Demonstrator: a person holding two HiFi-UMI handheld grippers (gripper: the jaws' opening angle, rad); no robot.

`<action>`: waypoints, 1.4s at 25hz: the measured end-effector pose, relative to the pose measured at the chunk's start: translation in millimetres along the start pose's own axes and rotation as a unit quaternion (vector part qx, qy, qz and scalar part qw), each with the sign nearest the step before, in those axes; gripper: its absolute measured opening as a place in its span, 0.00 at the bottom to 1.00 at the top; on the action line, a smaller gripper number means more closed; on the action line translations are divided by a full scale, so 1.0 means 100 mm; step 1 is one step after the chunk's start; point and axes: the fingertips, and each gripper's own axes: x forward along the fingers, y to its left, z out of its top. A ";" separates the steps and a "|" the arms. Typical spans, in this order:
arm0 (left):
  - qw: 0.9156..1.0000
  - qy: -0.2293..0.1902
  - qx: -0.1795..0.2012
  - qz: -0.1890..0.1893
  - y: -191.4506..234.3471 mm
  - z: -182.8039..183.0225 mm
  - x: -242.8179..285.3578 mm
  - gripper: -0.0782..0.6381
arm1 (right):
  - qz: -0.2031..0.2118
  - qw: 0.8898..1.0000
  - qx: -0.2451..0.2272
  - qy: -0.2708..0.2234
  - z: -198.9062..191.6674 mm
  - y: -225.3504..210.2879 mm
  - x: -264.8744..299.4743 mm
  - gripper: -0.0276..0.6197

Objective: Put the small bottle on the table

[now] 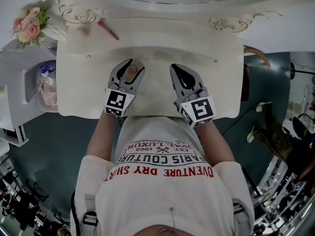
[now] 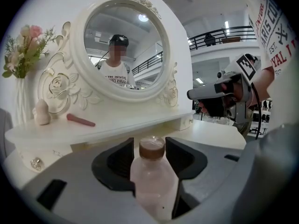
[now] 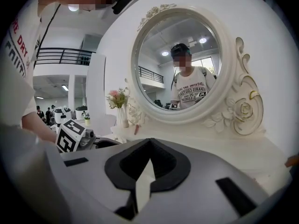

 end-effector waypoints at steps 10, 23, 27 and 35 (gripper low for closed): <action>0.999 -0.014 0.021 -0.033 -0.12 0.50 -0.41 0.38 | -0.030 0.999 0.005 -0.012 0.34 0.35 -0.25 0.04; 0.994 -0.088 0.058 -0.014 -0.05 1.45 -1.05 0.12 | -0.035 0.998 -0.015 -0.052 0.80 0.69 -0.45 0.04; 0.993 -0.101 0.064 0.002 -0.01 1.68 -1.22 0.12 | -0.046 0.996 -0.017 -0.071 0.94 0.70 -0.52 0.04; 0.992 -0.110 0.063 0.014 0.01 1.92 -1.45 0.12 | -0.059 0.993 -0.030 -0.096 1.15 0.68 -0.62 0.04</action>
